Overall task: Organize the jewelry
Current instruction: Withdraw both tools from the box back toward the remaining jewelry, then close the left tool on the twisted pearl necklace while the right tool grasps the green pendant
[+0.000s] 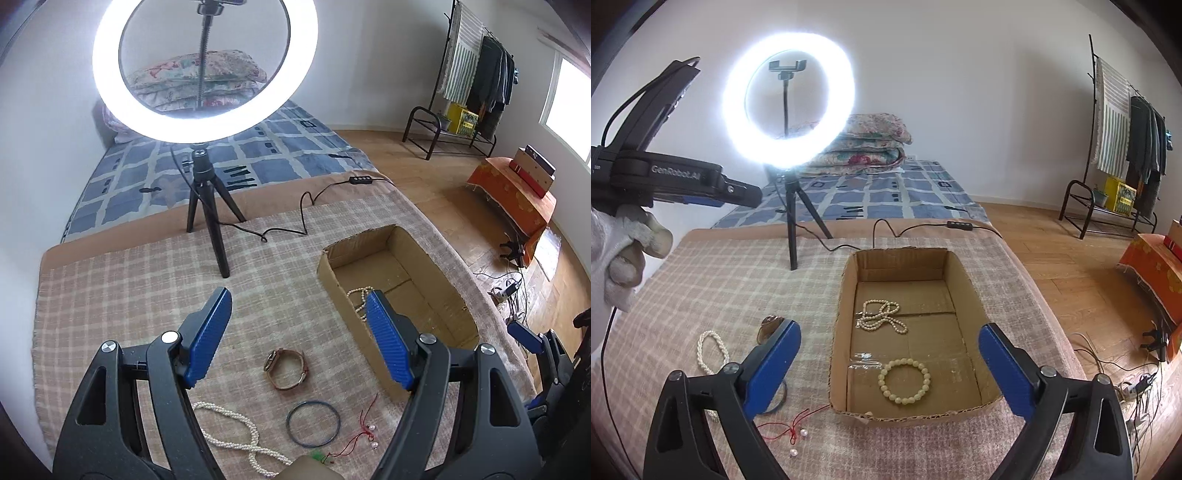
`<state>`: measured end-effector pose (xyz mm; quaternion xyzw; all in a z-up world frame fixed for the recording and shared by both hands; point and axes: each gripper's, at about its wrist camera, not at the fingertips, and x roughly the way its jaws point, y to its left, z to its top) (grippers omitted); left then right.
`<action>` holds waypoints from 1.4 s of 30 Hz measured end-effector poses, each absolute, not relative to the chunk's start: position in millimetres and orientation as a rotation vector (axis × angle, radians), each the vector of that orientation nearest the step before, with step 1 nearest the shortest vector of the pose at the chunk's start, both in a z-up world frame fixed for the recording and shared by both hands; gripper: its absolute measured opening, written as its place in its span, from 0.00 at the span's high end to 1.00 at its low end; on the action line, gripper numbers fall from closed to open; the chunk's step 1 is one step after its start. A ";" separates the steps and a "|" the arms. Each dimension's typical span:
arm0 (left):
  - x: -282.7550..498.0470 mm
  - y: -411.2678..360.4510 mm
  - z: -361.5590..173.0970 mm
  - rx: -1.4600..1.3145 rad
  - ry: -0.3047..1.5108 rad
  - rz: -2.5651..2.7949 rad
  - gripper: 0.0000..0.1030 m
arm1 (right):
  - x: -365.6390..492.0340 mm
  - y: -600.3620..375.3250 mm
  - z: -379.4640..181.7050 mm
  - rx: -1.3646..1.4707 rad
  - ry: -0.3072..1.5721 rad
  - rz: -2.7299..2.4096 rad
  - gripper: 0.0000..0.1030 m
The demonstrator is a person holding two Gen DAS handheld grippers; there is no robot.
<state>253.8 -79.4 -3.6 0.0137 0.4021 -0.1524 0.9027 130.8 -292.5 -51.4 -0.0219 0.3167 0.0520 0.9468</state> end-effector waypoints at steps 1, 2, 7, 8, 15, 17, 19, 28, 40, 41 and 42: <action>249.8 -74.2 -2.3 0.027 0.829 -0.311 0.25 | 128.9 -291.5 -52.0 -0.039 0.645 0.118 0.08; 246.1 -68.7 -1.3 0.025 0.827 -0.307 0.25 | 127.3 -290.4 -52.7 -0.035 0.647 0.129 0.09; 226.7 -40.6 -1.2 -0.001 0.840 -0.285 0.25 | 119.6 -281.5 -53.8 -0.039 0.660 0.189 0.16; 223.4 -35.9 -2.1 -0.003 0.842 -0.282 0.25 | 118.3 -279.6 -54.2 -0.044 0.663 0.200 0.18; 200.2 -4.7 -20.4 -0.018 0.884 -0.251 0.25 | 110.3 -266.4 -62.7 -0.062 0.706 0.298 0.26; 194.8 5.2 -27.9 -0.034 0.900 -0.240 0.25 | 107.2 -261.0 -67.6 -0.071 0.721 0.334 0.31; 191.0 14.4 -37.6 -0.057 0.921 -0.227 0.25 | 105.0 -255.6 -72.1 -0.081 0.743 0.370 0.36; 183.2 47.1 -90.2 -0.162 1.041 -0.188 0.25 | 97.5 -214.1 -101.1 -0.166 0.837 0.499 0.43; 185.6 48.4 -131.1 -0.185 1.135 -0.190 0.25 | 95.9 -176.8 -132.5 -0.254 0.934 0.616 0.57; 186.0 48.0 -133.4 -0.184 1.139 -0.191 0.25 | 97.3 -176.8 -133.8 -0.246 0.940 0.621 0.58; 186.6 47.2 -136.0 -0.184 1.144 -0.193 0.25 | 99.0 -177.1 -135.1 -0.236 0.945 0.627 0.60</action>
